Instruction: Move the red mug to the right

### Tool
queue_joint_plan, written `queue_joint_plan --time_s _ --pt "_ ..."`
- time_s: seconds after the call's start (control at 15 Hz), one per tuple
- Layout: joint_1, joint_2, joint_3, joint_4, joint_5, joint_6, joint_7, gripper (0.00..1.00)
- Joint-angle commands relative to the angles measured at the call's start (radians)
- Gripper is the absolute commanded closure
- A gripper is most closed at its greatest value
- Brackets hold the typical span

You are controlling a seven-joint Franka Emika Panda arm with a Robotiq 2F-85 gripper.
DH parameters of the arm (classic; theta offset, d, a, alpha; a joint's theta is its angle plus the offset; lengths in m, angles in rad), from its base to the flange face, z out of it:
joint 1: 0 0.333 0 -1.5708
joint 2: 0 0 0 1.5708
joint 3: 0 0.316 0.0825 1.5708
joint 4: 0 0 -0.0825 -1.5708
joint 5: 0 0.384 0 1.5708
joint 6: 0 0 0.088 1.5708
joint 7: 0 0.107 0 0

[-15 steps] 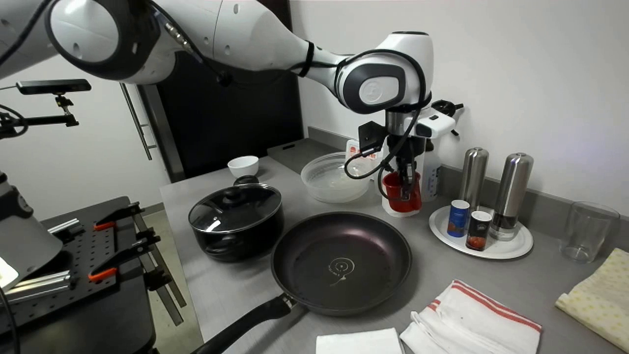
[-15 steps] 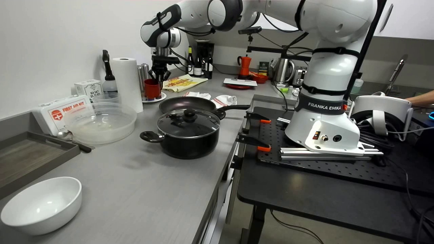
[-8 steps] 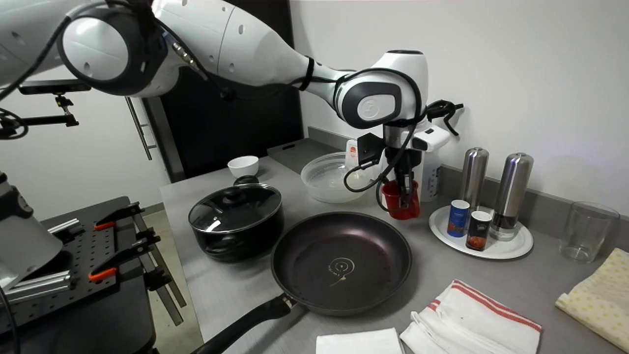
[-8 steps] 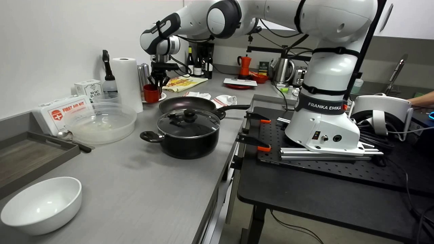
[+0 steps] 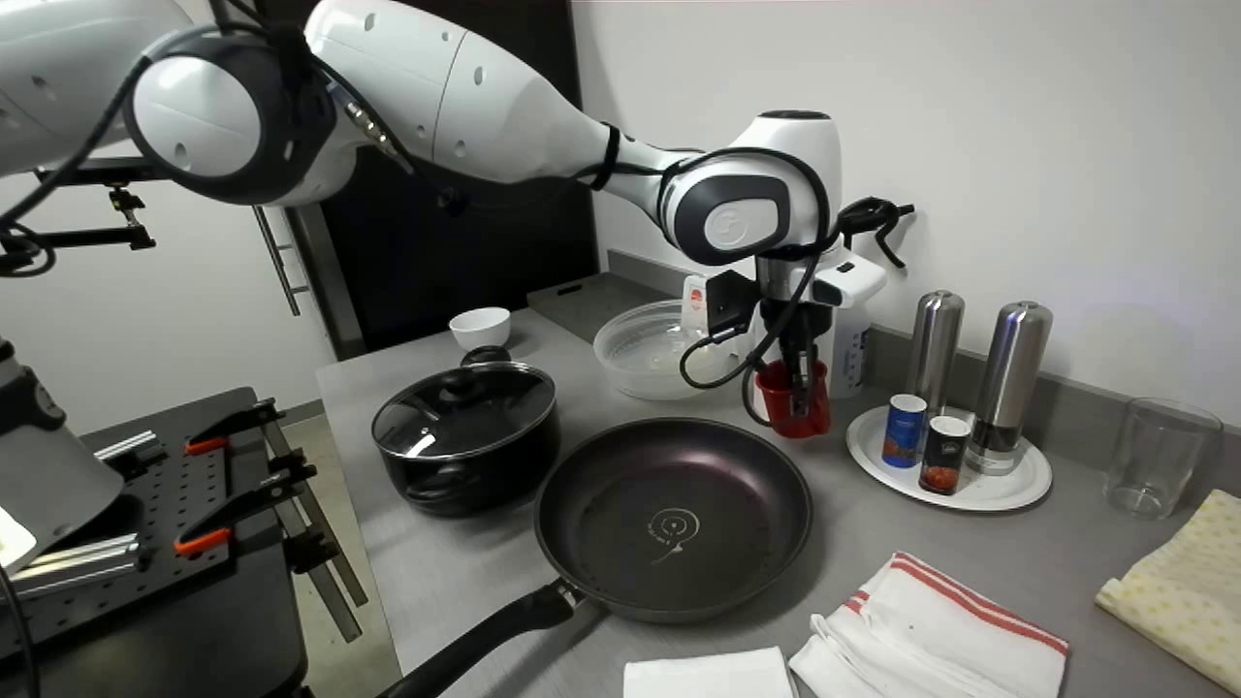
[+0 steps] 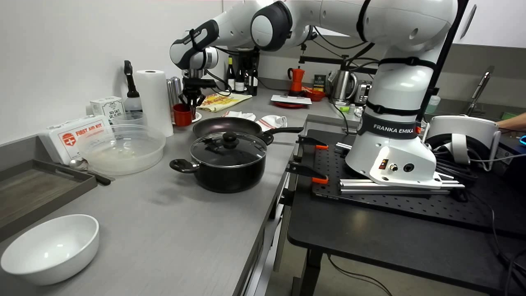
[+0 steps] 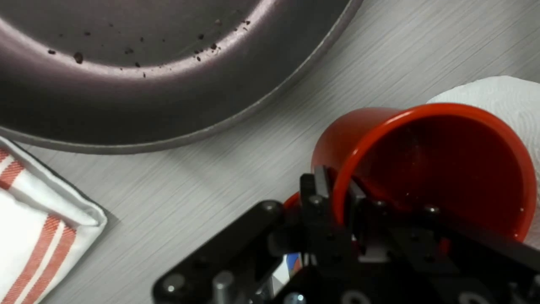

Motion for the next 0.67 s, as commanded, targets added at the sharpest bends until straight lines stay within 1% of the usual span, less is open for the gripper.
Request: queue_joint_plan --time_s 0.0,0.6 --pt "0.001 0.039 -0.005 0.058 -0.003 0.000 0.026 0.98" --pt "0.000 0.055 0.005 0.058 0.004 -0.009 0.016 0.98"
